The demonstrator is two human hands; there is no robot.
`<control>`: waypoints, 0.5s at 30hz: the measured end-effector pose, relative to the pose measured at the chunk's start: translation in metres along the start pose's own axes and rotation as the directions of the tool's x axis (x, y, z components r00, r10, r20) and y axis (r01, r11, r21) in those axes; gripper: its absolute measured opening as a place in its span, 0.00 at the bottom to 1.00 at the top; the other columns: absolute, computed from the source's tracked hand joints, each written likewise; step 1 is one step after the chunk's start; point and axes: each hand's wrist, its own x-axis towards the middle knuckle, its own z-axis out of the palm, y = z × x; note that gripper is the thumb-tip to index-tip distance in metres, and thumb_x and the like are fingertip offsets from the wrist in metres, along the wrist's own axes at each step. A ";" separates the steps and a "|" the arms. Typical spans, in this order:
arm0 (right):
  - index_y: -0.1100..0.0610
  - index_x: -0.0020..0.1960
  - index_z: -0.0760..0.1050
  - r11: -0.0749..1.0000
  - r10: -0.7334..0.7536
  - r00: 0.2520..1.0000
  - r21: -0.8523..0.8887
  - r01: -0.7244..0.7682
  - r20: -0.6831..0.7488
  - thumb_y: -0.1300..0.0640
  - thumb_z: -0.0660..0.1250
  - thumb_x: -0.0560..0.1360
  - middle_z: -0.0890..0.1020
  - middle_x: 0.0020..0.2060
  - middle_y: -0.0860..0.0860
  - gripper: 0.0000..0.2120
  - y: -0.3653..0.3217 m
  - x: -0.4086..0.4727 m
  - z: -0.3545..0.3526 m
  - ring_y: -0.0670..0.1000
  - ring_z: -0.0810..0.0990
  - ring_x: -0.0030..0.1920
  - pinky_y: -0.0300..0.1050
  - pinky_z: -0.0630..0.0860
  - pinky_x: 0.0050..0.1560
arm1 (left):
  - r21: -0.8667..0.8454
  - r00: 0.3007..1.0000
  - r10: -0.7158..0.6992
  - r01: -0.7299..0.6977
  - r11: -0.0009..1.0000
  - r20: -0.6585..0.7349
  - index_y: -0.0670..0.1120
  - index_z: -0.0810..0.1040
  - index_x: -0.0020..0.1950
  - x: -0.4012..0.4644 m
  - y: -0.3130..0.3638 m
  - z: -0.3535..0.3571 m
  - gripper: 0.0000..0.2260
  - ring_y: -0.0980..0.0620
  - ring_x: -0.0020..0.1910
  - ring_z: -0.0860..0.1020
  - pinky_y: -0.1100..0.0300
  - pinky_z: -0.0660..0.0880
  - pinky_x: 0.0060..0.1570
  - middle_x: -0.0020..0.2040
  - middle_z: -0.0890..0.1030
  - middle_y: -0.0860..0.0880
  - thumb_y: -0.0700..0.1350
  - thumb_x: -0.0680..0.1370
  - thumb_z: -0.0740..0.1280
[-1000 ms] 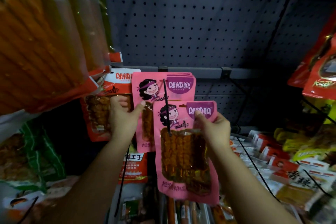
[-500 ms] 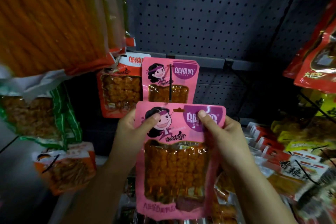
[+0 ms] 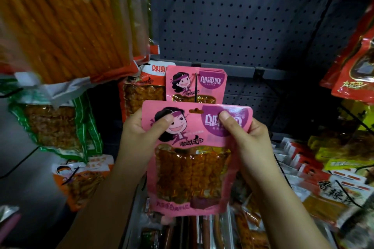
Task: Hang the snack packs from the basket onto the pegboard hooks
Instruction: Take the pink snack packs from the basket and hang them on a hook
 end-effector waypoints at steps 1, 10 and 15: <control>0.50 0.45 0.83 1.000 0.007 1.000 -0.003 -0.007 -0.007 0.43 0.72 0.67 0.87 0.41 0.53 0.13 0.001 0.001 0.001 0.54 0.86 0.43 0.46 0.81 0.43 | -0.001 1.000 -0.016 0.016 1.000 -0.006 0.56 0.83 0.46 0.002 -0.001 0.000 0.08 0.49 0.44 0.84 0.60 0.80 0.38 0.44 0.86 0.49 0.46 0.69 0.71; 0.50 0.42 0.84 0.997 0.057 0.995 -0.037 -0.061 -0.087 0.43 0.72 0.65 0.87 0.40 0.54 0.11 0.017 0.012 0.003 0.54 0.86 0.42 0.50 0.82 0.47 | 0.022 0.994 -0.105 0.106 0.994 -0.006 0.55 0.83 0.47 0.013 -0.021 -0.003 0.11 0.49 0.46 0.84 0.59 0.80 0.39 0.46 0.86 0.48 0.52 0.66 0.72; 0.51 0.39 0.83 0.997 0.042 0.988 -0.051 -0.050 -0.148 0.45 0.71 0.66 0.87 0.38 0.52 0.10 0.023 0.024 0.006 0.51 0.86 0.40 0.43 0.82 0.42 | 0.066 0.989 -0.143 0.141 0.988 0.025 0.58 0.83 0.48 0.019 -0.042 -0.021 0.11 0.53 0.47 0.84 0.66 0.79 0.40 0.48 0.85 0.52 0.53 0.67 0.71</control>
